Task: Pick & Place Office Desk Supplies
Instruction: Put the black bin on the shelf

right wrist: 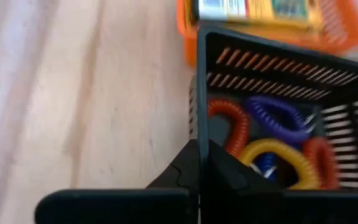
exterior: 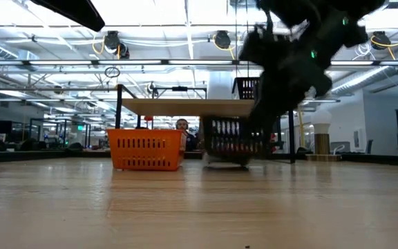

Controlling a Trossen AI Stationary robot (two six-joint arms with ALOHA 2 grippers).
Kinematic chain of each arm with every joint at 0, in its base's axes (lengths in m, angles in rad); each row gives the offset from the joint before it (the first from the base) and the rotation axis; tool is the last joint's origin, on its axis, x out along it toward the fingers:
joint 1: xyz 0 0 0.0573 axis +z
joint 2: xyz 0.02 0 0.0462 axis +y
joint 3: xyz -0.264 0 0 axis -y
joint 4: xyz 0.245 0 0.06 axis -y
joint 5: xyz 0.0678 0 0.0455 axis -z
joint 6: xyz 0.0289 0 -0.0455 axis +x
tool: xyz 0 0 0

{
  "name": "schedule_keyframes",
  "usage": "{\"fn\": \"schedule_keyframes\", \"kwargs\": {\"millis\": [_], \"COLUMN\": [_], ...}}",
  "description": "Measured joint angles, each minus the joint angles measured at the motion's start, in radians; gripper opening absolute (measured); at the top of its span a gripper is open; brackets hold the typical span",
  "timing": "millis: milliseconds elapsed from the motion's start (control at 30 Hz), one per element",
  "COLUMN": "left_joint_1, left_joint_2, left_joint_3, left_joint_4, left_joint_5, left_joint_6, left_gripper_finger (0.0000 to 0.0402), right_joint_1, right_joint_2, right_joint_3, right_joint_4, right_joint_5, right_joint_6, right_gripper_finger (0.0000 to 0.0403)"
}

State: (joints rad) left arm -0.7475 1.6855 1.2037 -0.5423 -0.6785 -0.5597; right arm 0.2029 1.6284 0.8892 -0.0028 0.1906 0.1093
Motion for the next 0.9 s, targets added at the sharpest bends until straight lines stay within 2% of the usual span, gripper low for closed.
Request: {"fn": "schedule_keyframes", "kwargs": {"millis": [133,300,433,533,667,900], "left_joint_1": [0.0,0.0,0.0,0.0,0.0,0.0], "left_joint_2": [0.0,0.0,0.0,0.0,0.0,0.0], "left_joint_3": [0.0,0.0,0.0,0.0,0.0,0.0], "left_joint_4": [0.0,-0.001,0.002,0.003,0.002,0.0], "left_joint_5": [0.0,0.0,-0.001,0.0,0.0,-0.001], "left_joint_6": [-0.005,-0.027,-0.032,-0.037,-0.048,-0.041], "left_gripper_finger": [0.0088,0.0088,0.0088,0.0088,0.0088,0.0088], "right_joint_1": [0.05,0.142,0.167,0.133,0.053,-0.126], "right_joint_2": [-0.076,-0.138,-0.142,-0.143,-0.142,-0.141], "right_joint_3": [0.089,0.291,0.459,0.558,0.623,0.643], "right_joint_4": [-0.144,-0.341,-0.475,-0.55,-0.616,-0.647], "right_joint_5": [0.084,0.22,0.273,0.283,0.276,0.146], "right_joint_6": [-0.03,-0.115,-0.175,-0.197,-0.228,-0.27], "right_gripper_finger": [0.0002,0.0002,0.0001,0.0001,0.0001,0.0001]}}
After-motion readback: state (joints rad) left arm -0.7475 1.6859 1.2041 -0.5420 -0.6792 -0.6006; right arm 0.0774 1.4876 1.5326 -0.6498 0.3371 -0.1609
